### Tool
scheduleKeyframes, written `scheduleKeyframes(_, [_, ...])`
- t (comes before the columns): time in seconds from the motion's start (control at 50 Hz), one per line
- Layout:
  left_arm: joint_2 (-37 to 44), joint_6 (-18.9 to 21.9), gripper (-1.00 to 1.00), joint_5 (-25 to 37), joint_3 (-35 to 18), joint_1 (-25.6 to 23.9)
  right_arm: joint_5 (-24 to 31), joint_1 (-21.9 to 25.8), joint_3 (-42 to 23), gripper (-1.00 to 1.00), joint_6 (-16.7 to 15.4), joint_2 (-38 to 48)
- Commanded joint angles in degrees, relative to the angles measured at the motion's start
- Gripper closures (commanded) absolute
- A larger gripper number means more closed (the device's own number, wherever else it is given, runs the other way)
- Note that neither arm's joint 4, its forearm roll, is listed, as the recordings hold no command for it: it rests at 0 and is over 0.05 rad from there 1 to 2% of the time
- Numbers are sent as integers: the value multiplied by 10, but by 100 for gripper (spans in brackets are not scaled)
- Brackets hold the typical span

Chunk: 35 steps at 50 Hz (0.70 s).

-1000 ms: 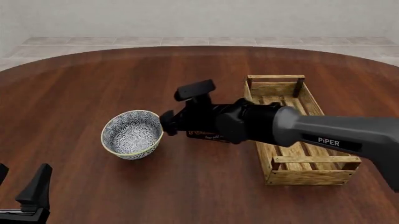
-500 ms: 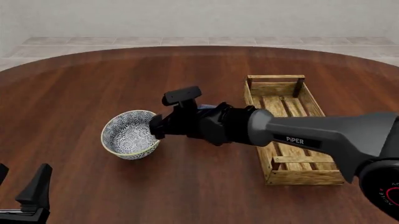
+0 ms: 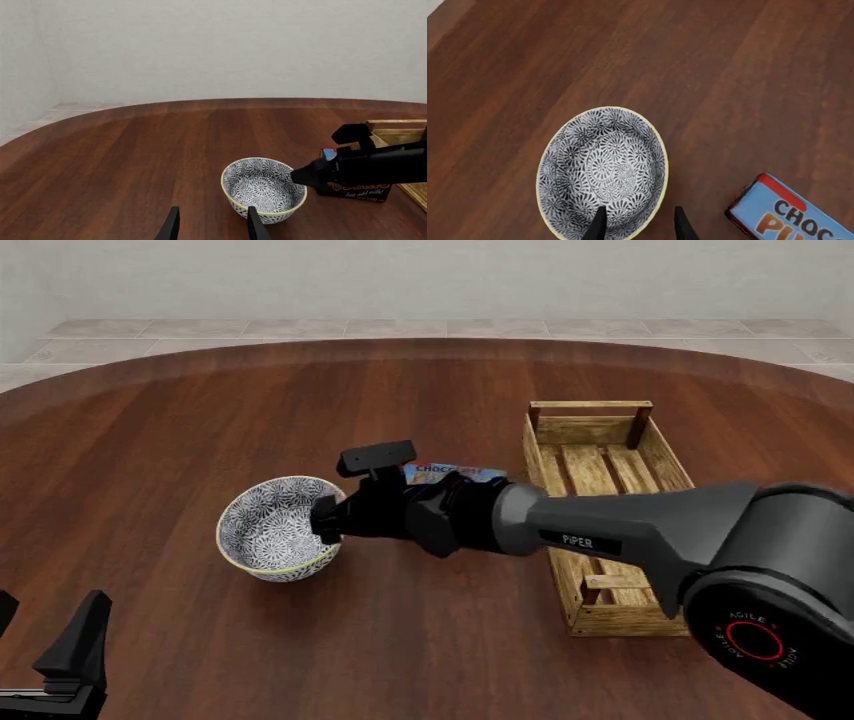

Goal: Pick up the bowl on the left and put it in the tray.

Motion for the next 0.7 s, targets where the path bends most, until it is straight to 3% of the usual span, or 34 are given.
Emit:
scheduleKeyframes(0.02, [0, 0, -100, 0, 0, 0, 1, -3, -28, -100, 13, 37])
scheduleKeyframes(0.7, [0, 0, -100, 0, 0, 0, 2, 17, -58, -100, 35, 102])
